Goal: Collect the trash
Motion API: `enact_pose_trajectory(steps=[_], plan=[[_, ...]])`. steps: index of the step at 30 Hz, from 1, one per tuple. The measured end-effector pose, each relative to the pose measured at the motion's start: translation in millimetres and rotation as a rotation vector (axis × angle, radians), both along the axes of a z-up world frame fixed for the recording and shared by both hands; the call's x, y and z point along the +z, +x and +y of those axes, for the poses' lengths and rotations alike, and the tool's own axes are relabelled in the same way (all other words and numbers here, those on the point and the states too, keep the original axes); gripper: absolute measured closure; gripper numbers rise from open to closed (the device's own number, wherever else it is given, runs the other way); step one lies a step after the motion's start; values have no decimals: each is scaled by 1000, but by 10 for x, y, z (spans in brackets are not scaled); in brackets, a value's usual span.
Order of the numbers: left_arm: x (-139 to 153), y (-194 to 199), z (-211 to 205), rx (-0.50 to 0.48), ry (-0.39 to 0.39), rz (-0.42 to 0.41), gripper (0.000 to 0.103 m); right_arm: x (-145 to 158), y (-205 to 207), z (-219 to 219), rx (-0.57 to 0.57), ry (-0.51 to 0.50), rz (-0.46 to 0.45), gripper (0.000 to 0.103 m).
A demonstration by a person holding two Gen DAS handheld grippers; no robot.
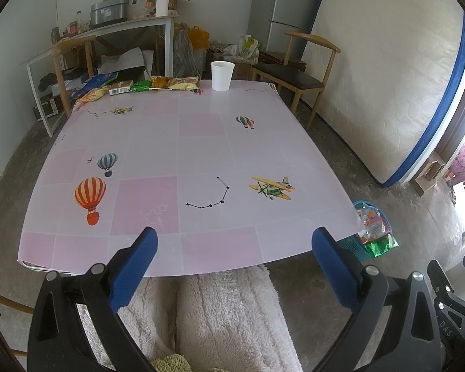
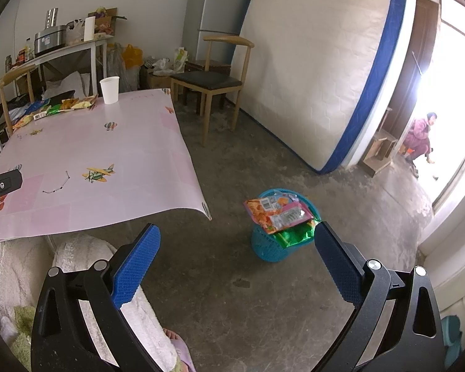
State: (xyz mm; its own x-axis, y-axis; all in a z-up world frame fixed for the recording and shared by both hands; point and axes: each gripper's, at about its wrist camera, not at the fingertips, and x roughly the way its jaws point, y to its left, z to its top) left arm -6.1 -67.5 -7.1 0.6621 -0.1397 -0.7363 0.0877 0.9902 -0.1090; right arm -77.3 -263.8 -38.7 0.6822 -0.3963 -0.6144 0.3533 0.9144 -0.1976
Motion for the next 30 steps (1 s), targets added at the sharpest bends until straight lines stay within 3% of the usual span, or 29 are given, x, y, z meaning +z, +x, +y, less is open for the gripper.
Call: enact_pose_trajectory(steps=[30], plan=[[49, -17, -15, 8, -3, -14, 6, 35, 35, 69, 8, 3, 2, 7]])
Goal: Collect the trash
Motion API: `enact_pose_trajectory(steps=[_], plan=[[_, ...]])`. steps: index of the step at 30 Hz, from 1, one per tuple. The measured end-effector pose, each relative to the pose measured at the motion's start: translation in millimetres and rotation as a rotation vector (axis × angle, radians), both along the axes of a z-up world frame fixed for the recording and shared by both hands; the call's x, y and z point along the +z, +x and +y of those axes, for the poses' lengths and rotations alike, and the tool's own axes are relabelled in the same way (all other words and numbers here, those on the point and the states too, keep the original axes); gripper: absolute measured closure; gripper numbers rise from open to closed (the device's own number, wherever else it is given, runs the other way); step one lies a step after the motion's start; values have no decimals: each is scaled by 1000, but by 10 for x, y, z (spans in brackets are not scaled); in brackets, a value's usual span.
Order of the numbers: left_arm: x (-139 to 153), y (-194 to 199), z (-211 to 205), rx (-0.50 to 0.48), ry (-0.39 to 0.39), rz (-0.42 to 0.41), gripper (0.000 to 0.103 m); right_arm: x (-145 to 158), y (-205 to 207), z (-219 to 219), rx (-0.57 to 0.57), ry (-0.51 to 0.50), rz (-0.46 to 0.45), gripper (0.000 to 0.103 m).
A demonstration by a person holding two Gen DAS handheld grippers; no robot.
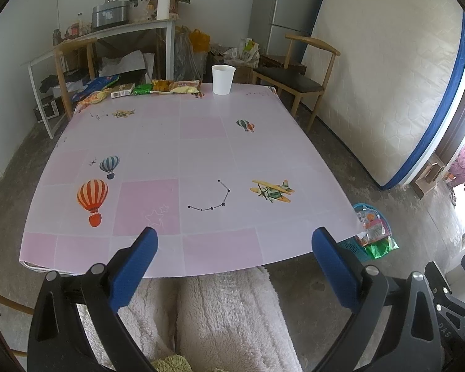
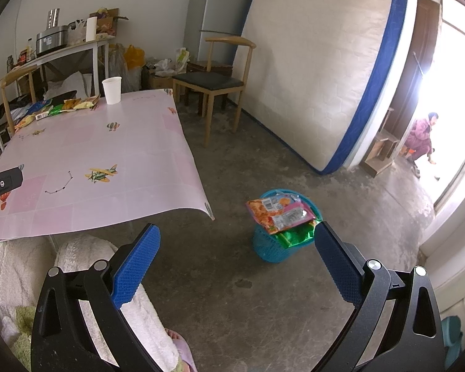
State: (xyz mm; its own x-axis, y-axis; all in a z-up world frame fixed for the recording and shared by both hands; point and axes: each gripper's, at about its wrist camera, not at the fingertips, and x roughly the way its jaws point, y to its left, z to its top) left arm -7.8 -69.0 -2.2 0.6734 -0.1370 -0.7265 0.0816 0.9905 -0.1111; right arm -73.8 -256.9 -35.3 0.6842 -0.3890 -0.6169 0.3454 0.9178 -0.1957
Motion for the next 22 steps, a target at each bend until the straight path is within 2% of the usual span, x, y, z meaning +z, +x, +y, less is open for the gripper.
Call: enact_pose_trajectory(steps=[22], plan=[[-30, -1, 6, 9, -9, 0, 6, -14, -7, 30, 4, 4, 5, 7]])
